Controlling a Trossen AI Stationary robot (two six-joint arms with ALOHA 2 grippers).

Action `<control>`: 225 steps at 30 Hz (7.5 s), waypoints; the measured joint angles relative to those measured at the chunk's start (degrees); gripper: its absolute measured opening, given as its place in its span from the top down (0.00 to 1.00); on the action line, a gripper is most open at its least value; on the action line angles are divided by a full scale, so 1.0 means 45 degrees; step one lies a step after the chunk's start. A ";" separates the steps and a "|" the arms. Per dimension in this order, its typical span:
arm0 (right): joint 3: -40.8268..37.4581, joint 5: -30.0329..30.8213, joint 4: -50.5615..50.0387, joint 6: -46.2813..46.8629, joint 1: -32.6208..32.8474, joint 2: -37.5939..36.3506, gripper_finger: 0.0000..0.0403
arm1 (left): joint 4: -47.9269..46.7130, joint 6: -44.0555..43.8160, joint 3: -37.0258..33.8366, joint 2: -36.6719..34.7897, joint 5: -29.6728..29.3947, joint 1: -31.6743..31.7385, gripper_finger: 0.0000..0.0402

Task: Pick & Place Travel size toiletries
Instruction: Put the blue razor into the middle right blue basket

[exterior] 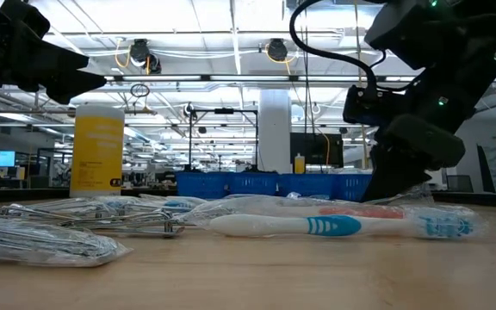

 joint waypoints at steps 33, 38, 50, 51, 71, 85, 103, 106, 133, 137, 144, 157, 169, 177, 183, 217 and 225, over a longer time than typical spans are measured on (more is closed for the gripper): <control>-0.0368 0.2977 0.4013 -0.4292 -0.3230 -0.3475 0.95 | 0.0005 0.0000 0.0000 -0.0005 -0.0003 0.0002 0.23; -0.0364 0.2900 0.4165 -0.4845 -0.5057 -0.3723 0.95 | 0.0000 0.0000 0.0000 -0.0005 0.0000 0.0000 0.23; -0.0368 0.0563 0.4281 -0.5639 -0.8955 -0.3511 0.95 | 0.0005 0.0002 -0.0002 0.0000 0.0000 0.0000 0.23; -0.0348 0.0473 0.4338 -0.5716 -0.9166 -0.3442 0.95 | 0.0000 0.0000 0.0000 -0.0005 0.0000 0.0000 0.23; -0.0358 -0.1039 0.5939 -0.6376 -1.0864 -0.3410 0.82 | 0.0000 0.0000 0.0000 -0.0004 0.0000 0.0004 0.23; -0.0358 -0.3534 0.6368 -0.6687 -0.9400 -0.2540 0.73 | 0.0005 0.0000 0.0000 -0.0003 0.0000 0.0000 0.23; -0.0368 -0.1350 0.5129 -0.6749 -0.2706 -0.0833 0.59 | 0.0000 0.0000 -0.0004 -0.0005 0.0000 0.0004 0.23; -0.0348 -0.1360 0.5587 -0.6466 -0.3036 -0.0298 0.60 | -0.0004 0.0000 0.0000 0.0000 0.0000 0.0004 0.23; -0.0319 -0.2715 0.6172 -0.5917 -0.4575 0.1608 0.94 | 0.0000 0.0000 -0.0001 -0.0005 0.0000 0.0001 0.23; -0.0324 -0.2980 0.6134 -0.6002 -0.4581 0.1485 0.95 | 0.0000 0.0000 0.0000 -0.0005 0.0000 0.0000 0.23; -0.0402 -0.3088 0.5781 -0.6007 -0.4597 0.0321 0.94 | 0.0000 0.0000 -0.0004 -0.0001 0.0000 0.0000 0.23; -0.0811 -0.3060 0.6149 -0.5993 -0.4177 -0.1646 0.95 | 0.0002 0.0000 -0.0001 -0.0005 0.0000 0.0001 0.23; -0.1179 -0.2001 0.7171 -0.4892 -0.5458 -0.2155 0.94 | 0.0000 0.0000 -0.0001 -0.0001 0.0000 0.0002 0.23; -0.1184 -0.2038 0.7275 -0.6253 -0.7357 -0.3225 0.95 | 0.0000 0.0000 -0.0004 0.0000 0.0000 0.0000 0.23; -0.1174 -0.2025 0.7441 -0.6484 -0.9422 -0.3706 0.95 | 0.0000 0.0000 0.0000 0.0000 0.0000 0.0000 0.23; -0.1179 -0.2073 0.7877 -0.6678 -1.1701 -0.1647 0.93 | 0.0000 0.0001 -0.0001 0.0000 0.0000 0.0000 0.23; -0.1179 -0.2074 0.7843 -0.6675 -1.1691 -0.1647 0.91 | 0.0000 0.0000 0.0000 0.0000 0.0000 0.0000 0.23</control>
